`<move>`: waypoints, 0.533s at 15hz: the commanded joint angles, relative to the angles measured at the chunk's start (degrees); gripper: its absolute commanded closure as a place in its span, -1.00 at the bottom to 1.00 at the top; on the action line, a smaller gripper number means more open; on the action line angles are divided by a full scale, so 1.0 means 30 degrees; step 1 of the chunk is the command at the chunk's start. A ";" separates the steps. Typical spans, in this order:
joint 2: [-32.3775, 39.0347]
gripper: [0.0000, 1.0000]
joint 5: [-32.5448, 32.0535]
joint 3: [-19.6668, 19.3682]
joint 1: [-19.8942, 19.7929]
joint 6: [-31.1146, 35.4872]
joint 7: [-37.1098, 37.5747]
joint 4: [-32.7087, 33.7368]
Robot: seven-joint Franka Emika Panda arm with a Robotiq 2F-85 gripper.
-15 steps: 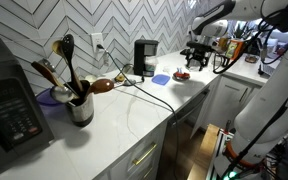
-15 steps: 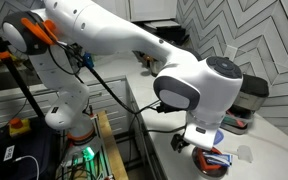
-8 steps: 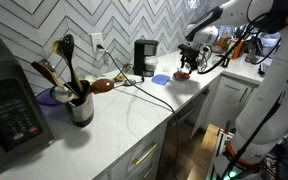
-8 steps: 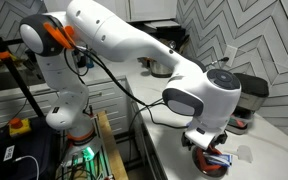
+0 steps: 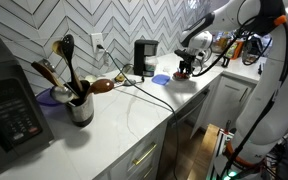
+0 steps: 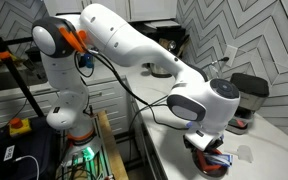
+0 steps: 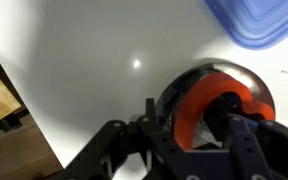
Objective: Place the orange cookie cutter on top of the coffee machine
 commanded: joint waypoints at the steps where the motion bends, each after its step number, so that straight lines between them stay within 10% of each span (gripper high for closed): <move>1: 0.0401 0.56 0.0518 -0.0133 0.0073 -0.0137 0.0548 0.0260; 4: 0.0253 0.98 0.0556 -0.0173 0.0029 -0.0107 0.0742 0.0329; 8: -0.0690 0.93 0.0937 -0.0283 -0.0091 0.0095 0.0452 0.0184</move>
